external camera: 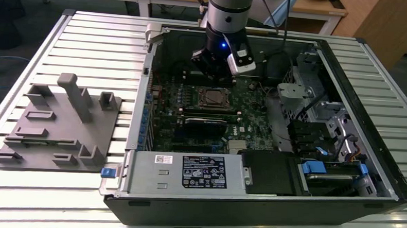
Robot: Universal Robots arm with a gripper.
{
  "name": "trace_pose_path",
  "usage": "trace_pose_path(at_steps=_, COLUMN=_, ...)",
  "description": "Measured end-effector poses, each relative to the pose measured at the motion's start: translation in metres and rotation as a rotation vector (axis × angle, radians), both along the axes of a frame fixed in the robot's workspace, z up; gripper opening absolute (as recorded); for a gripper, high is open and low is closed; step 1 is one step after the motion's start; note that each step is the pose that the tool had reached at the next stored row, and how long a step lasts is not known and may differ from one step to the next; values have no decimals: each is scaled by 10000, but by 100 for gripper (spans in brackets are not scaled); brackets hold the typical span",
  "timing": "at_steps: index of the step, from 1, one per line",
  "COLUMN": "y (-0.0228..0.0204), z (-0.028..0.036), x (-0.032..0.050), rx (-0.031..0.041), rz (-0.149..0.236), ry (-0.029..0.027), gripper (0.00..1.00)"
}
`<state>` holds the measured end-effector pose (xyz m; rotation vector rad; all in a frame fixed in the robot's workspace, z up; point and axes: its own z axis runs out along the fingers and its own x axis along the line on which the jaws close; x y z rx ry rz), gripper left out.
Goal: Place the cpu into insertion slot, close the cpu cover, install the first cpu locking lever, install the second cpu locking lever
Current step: 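Install the second cpu locking lever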
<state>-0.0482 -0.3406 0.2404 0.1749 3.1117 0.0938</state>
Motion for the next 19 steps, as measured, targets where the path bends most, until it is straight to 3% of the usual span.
trace_pose_path(at_steps=3, y=-19, z=0, x=0, rx=1, rz=0, ry=-1, gripper=10)
trace_pose_path(at_steps=19, y=-28, z=0, x=12, rx=0, rz=0, ry=-1, gripper=10)
